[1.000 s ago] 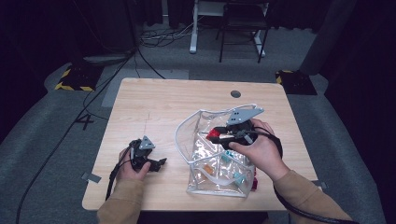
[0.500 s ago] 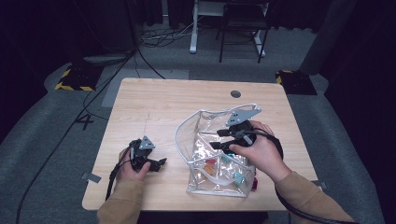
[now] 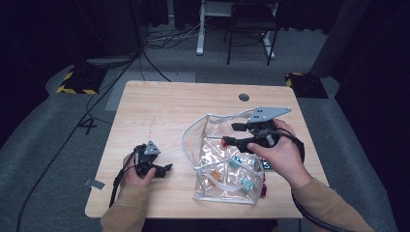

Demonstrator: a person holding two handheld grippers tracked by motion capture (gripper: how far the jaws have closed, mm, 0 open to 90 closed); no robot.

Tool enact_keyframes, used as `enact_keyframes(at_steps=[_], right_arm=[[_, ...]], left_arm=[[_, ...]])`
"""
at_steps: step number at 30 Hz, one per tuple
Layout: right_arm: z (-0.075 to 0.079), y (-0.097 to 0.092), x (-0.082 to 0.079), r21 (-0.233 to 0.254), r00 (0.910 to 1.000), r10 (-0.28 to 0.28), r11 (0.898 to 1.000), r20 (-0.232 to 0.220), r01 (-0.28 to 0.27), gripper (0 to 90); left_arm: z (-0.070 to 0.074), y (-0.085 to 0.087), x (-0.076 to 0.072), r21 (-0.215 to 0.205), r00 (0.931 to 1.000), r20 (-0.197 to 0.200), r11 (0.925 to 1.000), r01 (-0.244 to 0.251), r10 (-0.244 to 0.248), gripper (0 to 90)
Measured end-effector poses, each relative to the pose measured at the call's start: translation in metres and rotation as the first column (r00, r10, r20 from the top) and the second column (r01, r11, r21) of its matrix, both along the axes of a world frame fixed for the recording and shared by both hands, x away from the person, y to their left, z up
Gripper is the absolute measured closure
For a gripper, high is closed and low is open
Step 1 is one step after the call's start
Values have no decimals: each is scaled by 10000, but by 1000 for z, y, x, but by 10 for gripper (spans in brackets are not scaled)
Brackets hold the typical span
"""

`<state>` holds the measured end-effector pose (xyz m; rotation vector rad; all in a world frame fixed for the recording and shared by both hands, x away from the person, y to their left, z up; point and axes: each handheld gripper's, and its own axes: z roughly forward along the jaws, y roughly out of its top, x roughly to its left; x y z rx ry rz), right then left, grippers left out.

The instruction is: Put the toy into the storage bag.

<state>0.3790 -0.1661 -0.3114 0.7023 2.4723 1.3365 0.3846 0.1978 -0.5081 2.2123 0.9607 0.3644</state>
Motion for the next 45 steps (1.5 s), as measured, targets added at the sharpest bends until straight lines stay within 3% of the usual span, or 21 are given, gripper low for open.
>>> enact_keyframes(at_steps=[10,21,25,29,45], right_arm=[[12,-50,1,243,9928,-1164,9930,273,1158,425],[-1,-109,6,117,9649,-2619,9651,206,2617,413],[-18,-127,10,-77,9520,-3058,9521,-131,3058,399],[-35,-138,14,-215,9452,-3247,9458,-355,3241,387],[-114,-160,20,-1355,9358,-3315,9393,-1202,3153,361]], left_arm=[[0,0,0,-1,10000,-1,10000,0,0,142],[0,0,0,1,10000,-1,10000,-2,2,142],[0,0,0,-1,10000,-3,10000,-1,1,142],[0,0,0,-4,10000,0,10000,-3,3,141],[0,0,0,-4,10000,-2,10000,-2,2,142]])
